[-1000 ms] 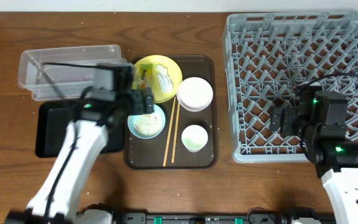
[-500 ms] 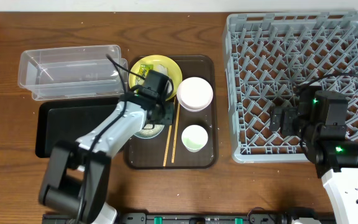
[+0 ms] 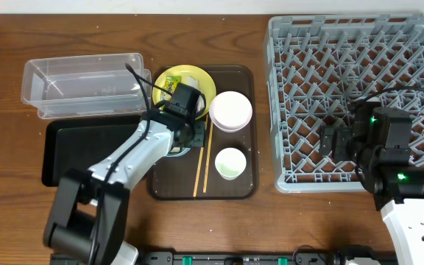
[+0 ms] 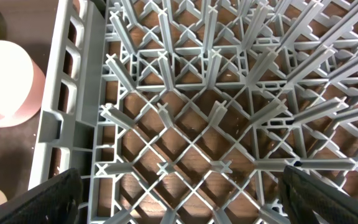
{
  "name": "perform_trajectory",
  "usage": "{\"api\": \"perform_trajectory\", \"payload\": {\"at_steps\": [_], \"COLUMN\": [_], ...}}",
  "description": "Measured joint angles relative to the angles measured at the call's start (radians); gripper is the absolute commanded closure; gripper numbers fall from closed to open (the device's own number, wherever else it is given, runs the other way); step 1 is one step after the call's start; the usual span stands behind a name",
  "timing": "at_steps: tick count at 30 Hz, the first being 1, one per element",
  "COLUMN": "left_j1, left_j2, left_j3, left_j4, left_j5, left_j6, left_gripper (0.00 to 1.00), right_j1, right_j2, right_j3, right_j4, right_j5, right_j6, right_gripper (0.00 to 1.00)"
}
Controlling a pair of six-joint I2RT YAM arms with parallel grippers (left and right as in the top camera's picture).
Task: Sort waste into correct bins and load items into the dishwasher rack
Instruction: 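Lift the blue bowl and tip the rice onto the black tray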
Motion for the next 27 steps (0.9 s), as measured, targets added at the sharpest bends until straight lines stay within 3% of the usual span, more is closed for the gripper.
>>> {"api": "perform_trajectory", "payload": {"at_steps": [8,14,21,27], "left_j1": [0.016,0.172,0.514,0.79], "left_j2": [-0.204,-0.322,-0.31,-0.177], "left_j3": [0.0,0.0,0.0,0.0], "left_j4": [-0.146,-0.255,-0.283,-0.3], "left_j5": [0.019,0.069,0.386,0.744], "left_j6": [0.0,0.004,0.145,0.28], "left_gripper": [0.94,0.94,0.94,0.94], "right_j1": [0.0,0.0,0.0,0.0], "right_j2": [0.0,0.0,0.0,0.0], "right_j3": [0.0,0.0,0.0,0.0], "right_j4": [0.0,-0.001,-0.006,-0.018], "right_j5": [0.0,0.0,0.0,0.0], "right_j6": [0.0,0.0,0.0,0.0], "right_gripper": [0.01,0.01,0.01,0.01]}}
